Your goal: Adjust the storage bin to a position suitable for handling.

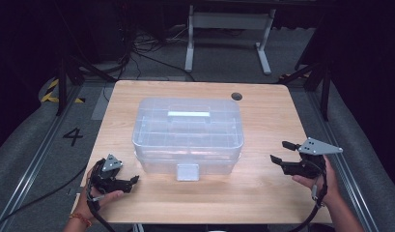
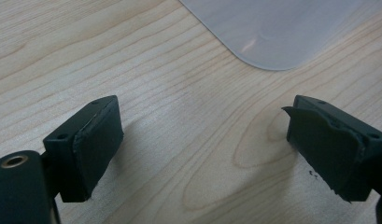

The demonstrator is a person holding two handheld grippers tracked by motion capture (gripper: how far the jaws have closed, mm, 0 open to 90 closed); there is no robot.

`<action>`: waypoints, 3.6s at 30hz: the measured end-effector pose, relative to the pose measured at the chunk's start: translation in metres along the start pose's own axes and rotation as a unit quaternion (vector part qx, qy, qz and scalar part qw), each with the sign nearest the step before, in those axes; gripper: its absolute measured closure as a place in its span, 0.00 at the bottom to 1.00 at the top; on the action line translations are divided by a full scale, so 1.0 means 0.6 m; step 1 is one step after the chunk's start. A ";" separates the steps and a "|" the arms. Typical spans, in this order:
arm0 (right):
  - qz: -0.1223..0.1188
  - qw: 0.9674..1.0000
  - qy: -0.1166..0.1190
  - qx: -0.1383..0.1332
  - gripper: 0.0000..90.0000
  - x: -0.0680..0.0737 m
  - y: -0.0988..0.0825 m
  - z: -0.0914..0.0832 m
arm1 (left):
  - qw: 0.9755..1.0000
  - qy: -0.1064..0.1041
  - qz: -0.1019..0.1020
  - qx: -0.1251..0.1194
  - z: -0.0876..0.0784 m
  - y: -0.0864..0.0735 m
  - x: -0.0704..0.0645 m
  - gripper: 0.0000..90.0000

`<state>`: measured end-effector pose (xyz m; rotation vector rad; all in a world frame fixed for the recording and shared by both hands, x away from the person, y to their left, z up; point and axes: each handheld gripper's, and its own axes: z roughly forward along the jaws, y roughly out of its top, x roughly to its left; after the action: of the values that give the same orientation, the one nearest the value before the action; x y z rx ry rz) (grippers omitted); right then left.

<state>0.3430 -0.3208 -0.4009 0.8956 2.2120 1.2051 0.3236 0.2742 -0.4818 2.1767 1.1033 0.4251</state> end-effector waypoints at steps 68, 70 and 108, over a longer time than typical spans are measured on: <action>-0.082 0.989 0.118 -0.040 0.42 0.086 0.252 0.127 | 1.000 -0.002 0.002 0.000 -0.001 0.000 0.000 0.13; -0.083 0.989 0.118 -0.038 0.42 0.087 0.256 0.134 | 1.000 -0.002 0.002 0.000 -0.001 0.000 0.000 0.14; -0.097 0.985 0.144 0.006 0.49 0.107 0.307 0.208 | 1.000 -0.002 0.002 -0.002 -0.001 0.000 0.000 0.14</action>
<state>0.4404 -0.1305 -0.3120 0.5182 2.4670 1.2961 0.3233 0.2743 -0.4816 2.1770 1.0943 0.4232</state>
